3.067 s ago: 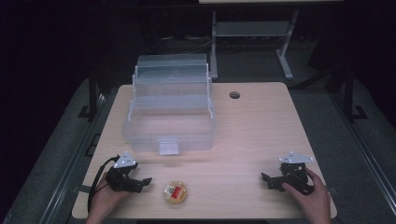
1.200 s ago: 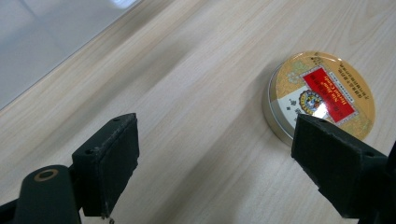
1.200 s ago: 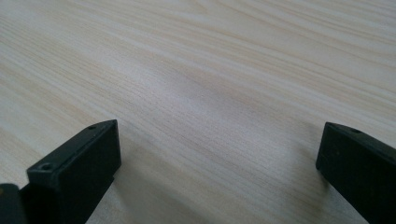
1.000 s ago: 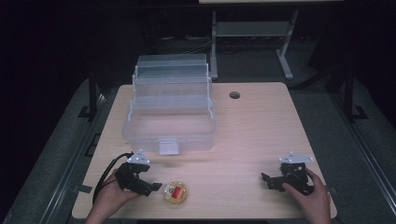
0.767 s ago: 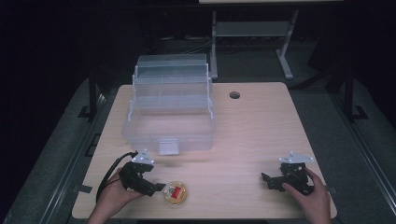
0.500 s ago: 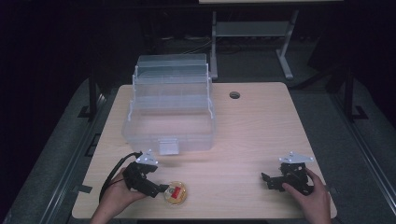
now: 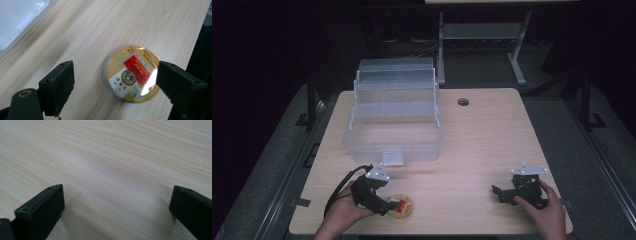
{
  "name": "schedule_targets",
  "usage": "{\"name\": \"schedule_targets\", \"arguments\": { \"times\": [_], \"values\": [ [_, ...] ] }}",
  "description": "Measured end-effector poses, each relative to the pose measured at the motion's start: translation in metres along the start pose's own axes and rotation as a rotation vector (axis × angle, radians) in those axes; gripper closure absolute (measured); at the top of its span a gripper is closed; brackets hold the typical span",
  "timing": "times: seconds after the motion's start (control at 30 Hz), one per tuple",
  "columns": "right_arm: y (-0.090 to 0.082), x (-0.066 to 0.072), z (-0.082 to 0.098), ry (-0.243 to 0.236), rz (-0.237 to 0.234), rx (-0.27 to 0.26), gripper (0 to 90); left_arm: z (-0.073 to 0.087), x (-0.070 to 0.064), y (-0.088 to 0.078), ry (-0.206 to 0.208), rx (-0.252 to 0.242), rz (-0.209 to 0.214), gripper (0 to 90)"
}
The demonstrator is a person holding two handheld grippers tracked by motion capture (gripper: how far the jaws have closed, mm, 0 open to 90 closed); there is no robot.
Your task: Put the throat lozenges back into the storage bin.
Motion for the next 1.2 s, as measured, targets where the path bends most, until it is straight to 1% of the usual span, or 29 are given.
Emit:
{"name": "schedule_targets", "arguments": {
  "times": [0.07, 0.13, 0.23, 0.3, 0.33, 0.47, 0.5, 0.57, 0.6, 0.63, 0.67, 0.7, 0.73, 0.8, 0.83, 0.87, 1.0, 1.03, 1.07, 1.13, 1.2],
  "values": [
    [0.0, 0.0, 0.0, 0.0, 0.0, 0.0, 0.0, 0.0, -0.002, 0.001, 0.013, 0.01, 0.004, 14.4],
    [0.0, 0.0, 0.0, 0.0, 0.0, 0.0, 0.0, -0.001, -0.004, 0.004, 0.014, 0.015, 0.01, 14.4],
    [0.0, 0.0, 0.0, 0.0, 0.0, 0.0, 0.0, -0.002, -0.007, 0.006, 0.033, 0.032, 0.014, 14.4],
    [0.0, 0.0, 0.0, 0.0, 0.0, 0.0, 0.0, -0.003, -0.01, 0.009, 0.039, 0.037, 0.019, 14.4],
    [0.0, 0.0, 0.0, 0.0, 0.0, 0.0, 0.0, -0.003, -0.011, 0.01, 0.034, 0.033, 0.019, 14.4],
    [0.0, 0.0, 0.0, 0.0, 0.0, 0.0, 0.0, -0.003, -0.013, 0.013, 0.056, 0.056, 0.024, 14.4],
    [0.0, 0.0, 0.0, 0.0, 0.0, 0.0, 0.0, -0.003, -0.014, 0.014, 0.052, 0.057, 0.025, 14.4],
    [0.0, 0.0, 0.0, 0.0, 0.0, 0.0, 0.0, -0.003, -0.014, 0.016, 0.066, 0.069, 0.024, 14.4],
    [0.0, 0.0, 0.0, 0.0, 0.0, 0.0, 0.0, -0.003, -0.016, 0.018, 0.057, 0.07, 0.026, 14.4],
    [0.0, 0.0, 0.0, 0.0, 0.0, 0.0, 0.0, -0.003, -0.016, 0.018, 0.057, 0.07, 0.026, 14.4],
    [0.0, 0.0, 0.0, 0.0, 0.0, 0.0, 0.0, -0.002, -0.016, 0.019, 0.075, 0.081, 0.028, 14.4],
    [0.0, 0.0, 0.0, 0.0, 0.0, 0.0, 0.0, -0.003, -0.017, 0.02, 0.07, 0.076, 0.028, 14.4],
    [0.0, 0.0, 0.0, 0.0, 0.0, 0.0, 0.0, -0.003, -0.017, 0.02, 0.078, 0.085, 0.031, 14.4],
    [0.0, 0.0, 0.0, 0.0, 0.0, 0.0, 0.0, -0.003, -0.019, 0.023, 0.07, 0.078, 0.033, 14.4],
    [0.0, 0.0, 0.0, 0.0, 0.0, 0.0, 0.0, -0.003, -0.019, 0.023, 0.083, 0.09, 0.035, 14.4],
    [0.0, 0.0, 0.0, 0.0, 0.0, 0.0, 0.0, -0.003, -0.02, 0.024, 0.076, 0.085, 0.034, 14.4],
    [0.0, 0.0, 0.0, 0.0, 0.0, 0.0, 0.0, -0.001, -0.02, 0.027, 0.095, 0.112, 0.033, 14.4],
    [0.0, 0.0, 0.0, 0.0, 0.0, 0.0, 0.0, -0.001, -0.021, 0.029, 0.083, 0.106, 0.03, 14.4],
    [0.0, 0.0, 0.0, 0.0, 0.0, 0.0, 0.0, 0.0, -0.021, 0.029, 0.092, 0.115, 0.033, 14.3],
    [0.0, 0.0, 0.0, 0.0, 0.0, 0.0, 0.0, 0.0, -0.022, 0.031, 0.086, 0.113, 0.032, 14.3],
    [0.0, 0.0, 0.0, 0.0, 0.0, 0.0, 0.0, 0.001, -0.022, 0.033, 0.09, 0.117, 0.032, 14.3]
  ]
}}
Point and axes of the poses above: each handheld gripper's, and its own axes: y roughly forward along the jaws, z roughly out of its underside, x roughly to its left, the point moved 8 cm from there along y, roughly forward along the jaws, and after that the axes turned 3 degrees about -x, right-handed, at the moved point
